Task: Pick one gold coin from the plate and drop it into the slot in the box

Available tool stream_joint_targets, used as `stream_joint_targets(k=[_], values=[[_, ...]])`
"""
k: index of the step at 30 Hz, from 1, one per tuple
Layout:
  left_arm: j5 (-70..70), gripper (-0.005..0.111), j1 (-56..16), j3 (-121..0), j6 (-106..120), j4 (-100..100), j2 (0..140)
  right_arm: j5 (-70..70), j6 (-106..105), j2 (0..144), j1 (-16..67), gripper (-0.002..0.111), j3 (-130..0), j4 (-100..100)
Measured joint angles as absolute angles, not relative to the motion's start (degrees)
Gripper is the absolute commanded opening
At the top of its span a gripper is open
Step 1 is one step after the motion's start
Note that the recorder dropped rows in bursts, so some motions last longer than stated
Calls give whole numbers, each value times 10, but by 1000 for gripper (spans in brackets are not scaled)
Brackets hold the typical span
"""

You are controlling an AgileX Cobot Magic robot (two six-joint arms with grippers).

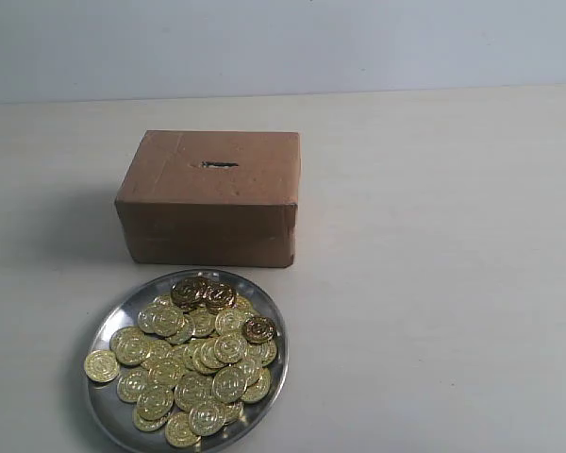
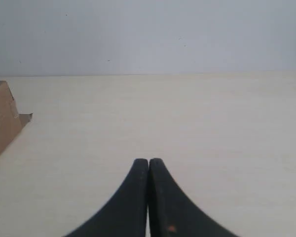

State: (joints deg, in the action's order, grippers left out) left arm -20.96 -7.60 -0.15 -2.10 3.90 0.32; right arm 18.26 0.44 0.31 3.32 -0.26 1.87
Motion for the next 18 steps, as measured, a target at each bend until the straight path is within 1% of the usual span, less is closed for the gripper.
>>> stream_joint_targets(k=[5, 9, 13, 18], values=[[-201, 0, -76, -1, -14, 48, 3, 160, 4, 3, 33, 0, -3, 19], [-147, 0, -76, -1, -32, 201, 3, 98, 4, 3, 33, 0, -3, 151], [-129, 0, -76, -1, -35, 282, 3, 56, 5, 3, 33, 0, -3, 256], [-123, 0, -76, -1, -36, 382, 3, 41, 5, 3, 33, 0, -3, 361]])
